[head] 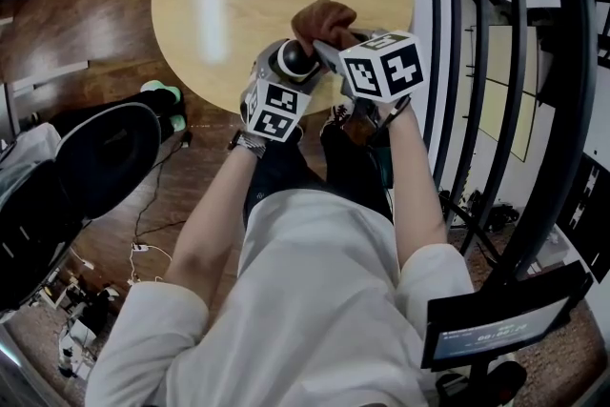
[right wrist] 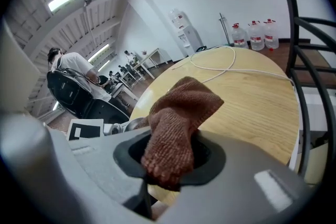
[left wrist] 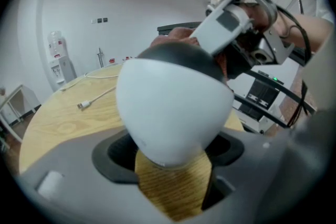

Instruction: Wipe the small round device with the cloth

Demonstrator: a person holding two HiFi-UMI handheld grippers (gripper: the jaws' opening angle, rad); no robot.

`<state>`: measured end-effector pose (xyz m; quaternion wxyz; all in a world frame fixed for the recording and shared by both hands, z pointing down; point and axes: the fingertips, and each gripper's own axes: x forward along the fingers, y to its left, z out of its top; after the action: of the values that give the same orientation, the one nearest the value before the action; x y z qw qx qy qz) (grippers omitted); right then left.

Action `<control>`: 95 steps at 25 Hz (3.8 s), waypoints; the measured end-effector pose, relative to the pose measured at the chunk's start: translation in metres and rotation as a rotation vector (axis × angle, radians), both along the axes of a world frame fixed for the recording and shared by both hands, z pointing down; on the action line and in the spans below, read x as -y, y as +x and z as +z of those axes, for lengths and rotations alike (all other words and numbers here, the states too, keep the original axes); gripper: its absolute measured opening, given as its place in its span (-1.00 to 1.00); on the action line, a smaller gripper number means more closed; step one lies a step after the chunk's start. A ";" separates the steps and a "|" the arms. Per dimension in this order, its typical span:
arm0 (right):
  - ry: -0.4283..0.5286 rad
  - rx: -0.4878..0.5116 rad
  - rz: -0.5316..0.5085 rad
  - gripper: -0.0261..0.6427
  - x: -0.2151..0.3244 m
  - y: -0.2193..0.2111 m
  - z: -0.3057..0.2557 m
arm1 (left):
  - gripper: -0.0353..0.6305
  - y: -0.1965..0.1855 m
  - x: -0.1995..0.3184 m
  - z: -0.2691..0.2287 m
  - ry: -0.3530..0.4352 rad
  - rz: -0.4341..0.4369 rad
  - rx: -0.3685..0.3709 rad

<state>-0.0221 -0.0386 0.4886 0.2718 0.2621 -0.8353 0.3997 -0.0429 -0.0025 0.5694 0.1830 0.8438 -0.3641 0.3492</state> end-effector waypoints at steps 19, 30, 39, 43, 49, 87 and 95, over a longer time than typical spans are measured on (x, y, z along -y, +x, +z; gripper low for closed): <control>0.020 -0.330 -0.133 -0.61 -0.023 0.015 0.075 | 0.36 0.003 -0.008 -0.005 -0.085 0.108 -0.106; -0.097 0.170 0.288 -0.61 -0.039 0.052 0.027 | 0.51 -0.006 -0.024 0.006 -0.020 0.720 0.127; -0.079 0.413 0.316 -0.61 -0.047 0.052 -0.031 | 0.27 0.000 -0.016 0.001 0.001 0.517 0.079; -0.075 0.462 0.262 -0.61 -0.034 0.026 -0.046 | 0.27 -0.003 -0.012 0.001 -0.027 0.363 0.081; -0.173 0.470 0.146 -0.61 -0.024 -0.007 -0.037 | 0.27 -0.004 -0.009 0.001 -0.023 0.333 0.068; -0.068 0.022 0.063 -0.61 -0.049 0.019 0.022 | 0.30 -0.001 -0.019 0.004 -0.041 0.493 0.016; -0.042 0.345 0.177 -0.61 -0.055 -0.011 -0.059 | 0.29 -0.004 -0.015 0.000 -0.029 0.445 0.006</control>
<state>-0.0334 0.0162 0.4295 0.0938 0.2562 -0.8346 0.4785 -0.0470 0.0128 0.5697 0.1125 0.8996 -0.1642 0.3887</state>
